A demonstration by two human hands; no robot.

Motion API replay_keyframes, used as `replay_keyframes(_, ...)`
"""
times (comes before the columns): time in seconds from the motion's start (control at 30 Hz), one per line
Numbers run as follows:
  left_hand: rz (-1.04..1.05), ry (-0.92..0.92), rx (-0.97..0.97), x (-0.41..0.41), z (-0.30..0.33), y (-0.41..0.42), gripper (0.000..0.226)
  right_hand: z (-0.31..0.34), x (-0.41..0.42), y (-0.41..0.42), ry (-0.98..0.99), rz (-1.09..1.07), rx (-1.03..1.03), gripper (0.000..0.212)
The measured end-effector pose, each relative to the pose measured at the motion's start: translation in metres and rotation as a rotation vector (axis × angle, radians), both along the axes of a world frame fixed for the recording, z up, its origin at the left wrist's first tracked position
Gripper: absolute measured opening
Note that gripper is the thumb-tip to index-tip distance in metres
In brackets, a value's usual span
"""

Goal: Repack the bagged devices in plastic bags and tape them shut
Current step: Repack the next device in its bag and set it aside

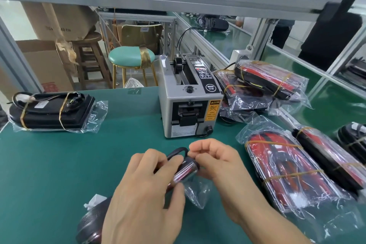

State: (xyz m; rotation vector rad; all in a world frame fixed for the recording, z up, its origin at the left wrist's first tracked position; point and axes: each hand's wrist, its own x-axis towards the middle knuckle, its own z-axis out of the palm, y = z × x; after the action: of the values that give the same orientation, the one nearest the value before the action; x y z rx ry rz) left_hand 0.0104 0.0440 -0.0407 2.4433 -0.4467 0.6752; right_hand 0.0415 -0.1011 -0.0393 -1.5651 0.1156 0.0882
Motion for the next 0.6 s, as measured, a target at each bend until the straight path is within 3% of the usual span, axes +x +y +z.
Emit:
replay_keyframes(0.13, 0.018, 0.013, 0.028, 0.002, 0.001, -0.004, 0.037, -0.008, -0.002, -0.001, 0.047, 0.058, 0.143, 0.005)
replay_keyframes(0.2, 0.044, 0.063, 0.071, 0.002, 0.005, -0.006, 0.037, -0.012, -0.001, -0.006, 0.066, 0.11, 0.194, 0.008)
replay_keyframes(0.27, 0.037, 0.138, 0.124, 0.001, 0.009, -0.006, 0.034, -0.019, -0.003, -0.015, 0.06, 0.227, 0.208, 0.026)
replay_keyframes(0.33, 0.057, 0.212, 0.101, 0.002, 0.012, -0.002, 0.028, -0.027, -0.007, -0.024, 0.063, 0.41, 0.059, 0.063)
replay_keyframes(0.4, 0.044, 0.259, -0.147, -0.002, 0.014, 0.008, 0.038, -0.032, -0.012, -0.025, 0.093, 0.551, -0.154, 0.099)
replay_keyframes(0.43, 0.016, 0.255, -0.342, -0.003, 0.012, 0.014, 0.042, -0.031, -0.013, -0.023, 0.069, 0.561, -0.222, 0.105)
replay_keyframes(0.6, -0.17, 0.243, -1.143, -0.013, -0.001, 0.035, 0.045, -0.001, 0.002, -0.018, -0.375, 0.321, -0.323, 0.059)
